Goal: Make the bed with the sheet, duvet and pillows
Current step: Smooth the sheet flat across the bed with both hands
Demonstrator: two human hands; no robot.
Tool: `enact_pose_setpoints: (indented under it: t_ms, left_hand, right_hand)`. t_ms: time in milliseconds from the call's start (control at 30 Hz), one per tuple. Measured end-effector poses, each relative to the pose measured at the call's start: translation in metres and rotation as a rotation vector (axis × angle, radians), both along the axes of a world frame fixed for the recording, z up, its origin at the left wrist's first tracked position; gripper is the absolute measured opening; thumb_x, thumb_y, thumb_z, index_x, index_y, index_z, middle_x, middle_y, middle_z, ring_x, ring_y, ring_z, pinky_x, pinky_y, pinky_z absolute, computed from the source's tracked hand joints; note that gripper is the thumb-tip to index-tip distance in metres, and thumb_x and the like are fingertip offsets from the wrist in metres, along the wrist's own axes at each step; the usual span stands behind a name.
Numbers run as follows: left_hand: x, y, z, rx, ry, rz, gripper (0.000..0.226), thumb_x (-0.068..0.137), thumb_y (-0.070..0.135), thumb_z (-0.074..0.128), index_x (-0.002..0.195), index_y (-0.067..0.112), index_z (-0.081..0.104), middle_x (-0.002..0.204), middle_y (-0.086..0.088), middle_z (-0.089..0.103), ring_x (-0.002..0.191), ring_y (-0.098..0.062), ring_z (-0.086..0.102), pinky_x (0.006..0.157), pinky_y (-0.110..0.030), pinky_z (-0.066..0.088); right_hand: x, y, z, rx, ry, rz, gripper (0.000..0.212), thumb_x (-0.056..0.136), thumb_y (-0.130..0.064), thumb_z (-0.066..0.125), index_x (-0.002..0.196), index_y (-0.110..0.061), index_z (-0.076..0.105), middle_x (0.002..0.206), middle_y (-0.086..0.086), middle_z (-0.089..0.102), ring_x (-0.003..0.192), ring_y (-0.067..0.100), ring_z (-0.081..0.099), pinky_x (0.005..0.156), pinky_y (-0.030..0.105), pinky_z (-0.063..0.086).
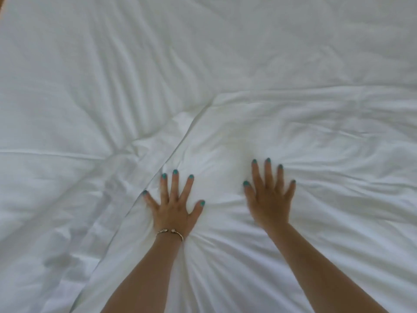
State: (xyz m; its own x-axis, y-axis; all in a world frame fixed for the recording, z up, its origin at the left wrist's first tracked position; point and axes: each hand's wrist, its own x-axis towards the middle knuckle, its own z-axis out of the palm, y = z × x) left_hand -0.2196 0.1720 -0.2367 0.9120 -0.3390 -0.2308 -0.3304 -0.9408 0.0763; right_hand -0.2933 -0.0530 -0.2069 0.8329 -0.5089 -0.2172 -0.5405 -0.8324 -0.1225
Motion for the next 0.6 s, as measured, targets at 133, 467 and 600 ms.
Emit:
enact_pose_setpoints:
  t_ms: [133,467,600]
  left_hand:
    - [-0.001,0.0,-0.008,-0.041,-0.018,-0.009,0.075,0.085,0.072,0.024,0.152,0.039,0.012,0.162,0.0,0.005,0.149,-0.029,0.004,0.104,-0.075,0.007]
    - [0.004,-0.006,-0.006,-0.001,0.015,0.008,0.075,0.084,0.076,0.026,0.15,0.044,0.012,0.162,0.003,0.007,0.148,-0.026,0.009,0.107,-0.071,0.003]
    - [0.007,-0.002,0.011,0.002,0.084,-0.029,0.07,0.088,0.074,0.021,0.151,0.045,0.009,0.162,0.005,-0.001,0.149,-0.022,0.0,0.111,-0.068,0.003]
  right_hand:
    - [0.038,0.037,-0.009,-0.043,-0.037,0.228,0.06,0.098,-0.053,0.026,0.154,-0.037,0.014,0.163,-0.003,0.013,0.15,0.029,0.01,0.114,0.061,0.013]
    - [0.049,0.034,-0.042,-0.036,-0.033,0.239,0.061,0.096,-0.052,0.024,0.153,-0.041,0.008,0.162,-0.009,0.004,0.149,0.025,0.008,0.117,0.056,0.006]
    - [0.051,0.032,-0.043,-0.052,0.039,0.241,0.06,0.097,-0.052,0.016,0.153,-0.042,0.0,0.162,-0.011,-0.003,0.15,0.023,0.001,0.118,0.054,0.002]
